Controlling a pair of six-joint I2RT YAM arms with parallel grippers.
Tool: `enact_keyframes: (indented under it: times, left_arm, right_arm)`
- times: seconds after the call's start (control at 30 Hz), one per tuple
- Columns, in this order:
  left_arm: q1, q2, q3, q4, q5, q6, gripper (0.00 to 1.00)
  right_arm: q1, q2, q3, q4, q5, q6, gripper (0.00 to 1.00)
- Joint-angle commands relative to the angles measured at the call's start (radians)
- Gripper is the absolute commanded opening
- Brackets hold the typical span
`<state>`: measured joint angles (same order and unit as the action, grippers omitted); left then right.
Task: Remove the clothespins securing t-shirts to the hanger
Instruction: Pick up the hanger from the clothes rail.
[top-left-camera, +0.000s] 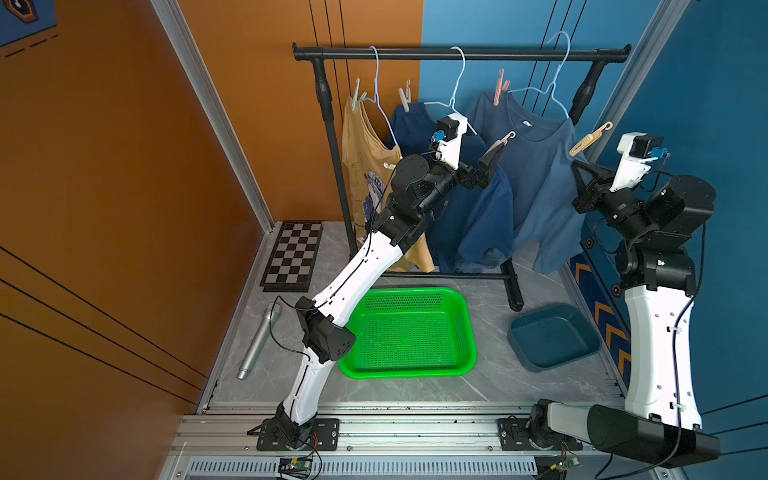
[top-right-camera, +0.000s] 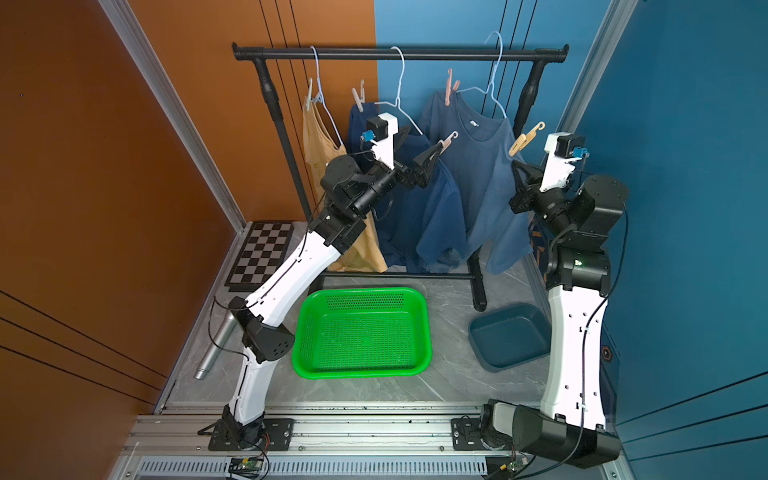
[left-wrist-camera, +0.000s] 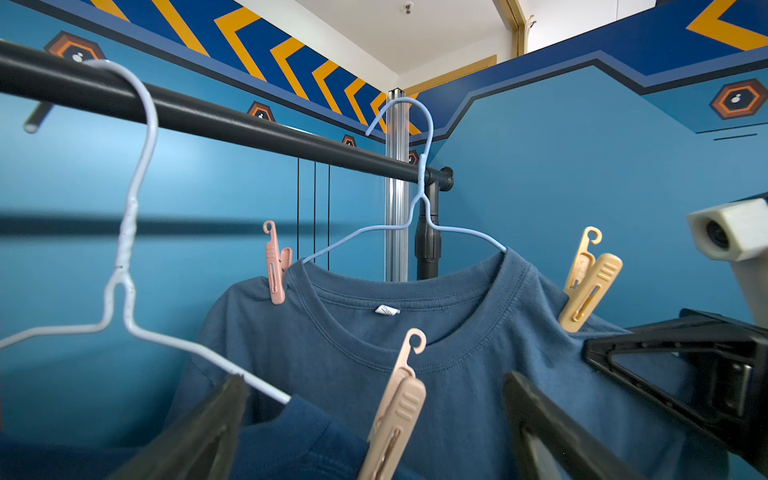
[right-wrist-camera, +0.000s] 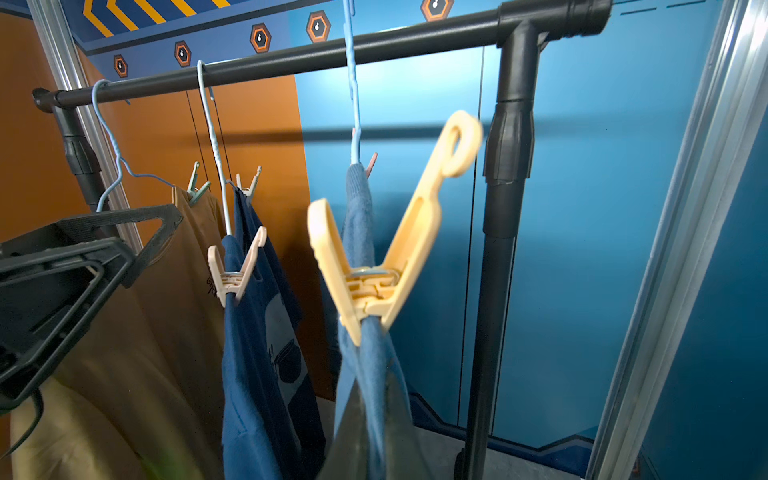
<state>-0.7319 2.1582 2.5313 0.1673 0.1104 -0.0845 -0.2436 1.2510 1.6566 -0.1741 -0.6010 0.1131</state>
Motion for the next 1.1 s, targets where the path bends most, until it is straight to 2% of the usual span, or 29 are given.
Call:
enact_keyframes:
  times: [0.0, 0.3, 0.7, 0.93, 1.07]
  left_arm:
    - [0.006, -0.053, -0.016, 0.013, 0.034, -0.018, 0.98]
    - [-0.004, -0.091, -0.083, 0.013, 0.056, -0.023, 0.98]
    - [-0.056, -0.181, -0.239, 0.02, 0.074, -0.002, 0.98]
    - [-0.088, -0.265, -0.394, 0.062, 0.067, -0.006, 0.98]
    - [-0.098, -0.334, -0.508, 0.081, 0.06, -0.009, 0.98]
  right_arm:
    - [-0.007, -0.073, -0.049, 0.11, -0.015, 0.023, 0.0]
    - [-0.023, -0.149, -0.148, 0.112, -0.019, 0.034, 0.0]
    - [-0.046, -0.333, -0.394, 0.117, -0.006, 0.032, 0.0]
    - [-0.046, -0.425, -0.463, 0.106, 0.013, 0.043, 0.0]
    - [-0.046, -0.485, -0.469, 0.07, 0.077, 0.041, 0.0]
